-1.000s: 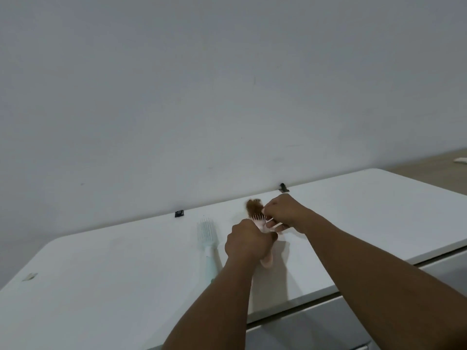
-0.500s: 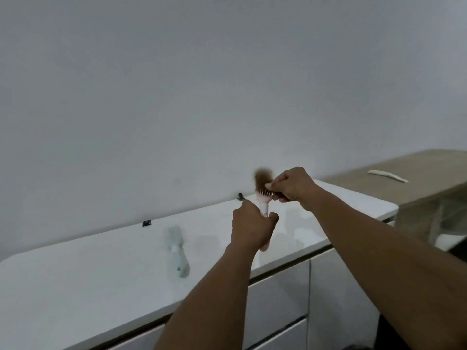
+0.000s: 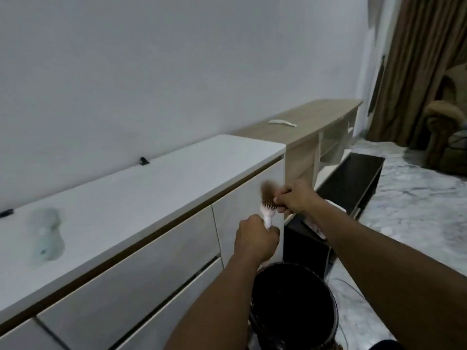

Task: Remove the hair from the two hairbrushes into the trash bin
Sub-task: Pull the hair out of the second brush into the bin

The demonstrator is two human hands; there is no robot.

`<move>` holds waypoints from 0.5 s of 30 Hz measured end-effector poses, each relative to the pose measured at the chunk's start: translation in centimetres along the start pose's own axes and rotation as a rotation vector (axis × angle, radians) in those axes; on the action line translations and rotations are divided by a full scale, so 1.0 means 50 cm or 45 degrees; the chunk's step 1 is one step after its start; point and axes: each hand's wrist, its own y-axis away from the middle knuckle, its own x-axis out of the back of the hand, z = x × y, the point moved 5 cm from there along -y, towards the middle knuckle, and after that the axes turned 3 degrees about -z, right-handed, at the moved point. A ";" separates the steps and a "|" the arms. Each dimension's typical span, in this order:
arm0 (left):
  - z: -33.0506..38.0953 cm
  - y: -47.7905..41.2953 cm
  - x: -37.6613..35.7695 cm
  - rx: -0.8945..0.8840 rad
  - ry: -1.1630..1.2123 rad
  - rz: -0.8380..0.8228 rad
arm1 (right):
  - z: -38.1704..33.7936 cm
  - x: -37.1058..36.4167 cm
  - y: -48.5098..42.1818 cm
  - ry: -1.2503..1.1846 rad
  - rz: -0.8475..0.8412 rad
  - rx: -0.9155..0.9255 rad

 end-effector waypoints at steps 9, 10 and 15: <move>-0.219 0.009 -0.308 0.150 -0.143 -0.397 | 0.423 -0.100 -0.036 -0.057 -0.125 -0.447; -0.245 0.007 -0.331 0.164 -0.156 -0.433 | 0.459 -0.120 -0.041 -0.070 -0.175 -0.488; -0.364 -0.018 -0.426 0.207 -0.196 -0.560 | 0.604 -0.199 -0.080 -0.187 -0.201 -0.624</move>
